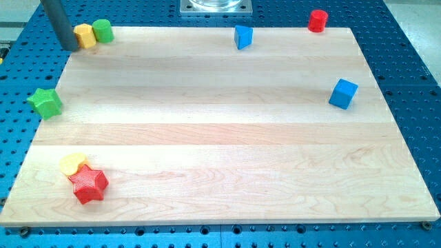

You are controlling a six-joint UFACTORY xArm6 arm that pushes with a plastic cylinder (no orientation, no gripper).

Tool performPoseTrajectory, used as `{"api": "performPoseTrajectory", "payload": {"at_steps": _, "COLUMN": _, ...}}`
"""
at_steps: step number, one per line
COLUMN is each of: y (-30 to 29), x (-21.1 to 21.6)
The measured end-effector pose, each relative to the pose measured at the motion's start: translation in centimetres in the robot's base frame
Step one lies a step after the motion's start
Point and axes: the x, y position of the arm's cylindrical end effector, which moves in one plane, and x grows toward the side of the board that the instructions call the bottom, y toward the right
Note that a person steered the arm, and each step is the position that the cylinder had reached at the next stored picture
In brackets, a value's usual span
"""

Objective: Push the hexagon to the bottom right of the board

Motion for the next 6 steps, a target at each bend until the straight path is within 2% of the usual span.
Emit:
{"api": "performPoseTrajectory", "payload": {"at_steps": 1, "y": 2.7, "x": 1.7}}
{"api": "performPoseTrajectory", "payload": {"at_steps": 2, "y": -0.4, "x": 3.5}}
{"api": "performPoseTrajectory", "payload": {"at_steps": 3, "y": -0.5, "x": 3.2}}
{"api": "performPoseTrajectory", "payload": {"at_steps": 5, "y": -0.4, "x": -5.4}}
{"api": "performPoseTrajectory", "payload": {"at_steps": 6, "y": 0.2, "x": -6.2}}
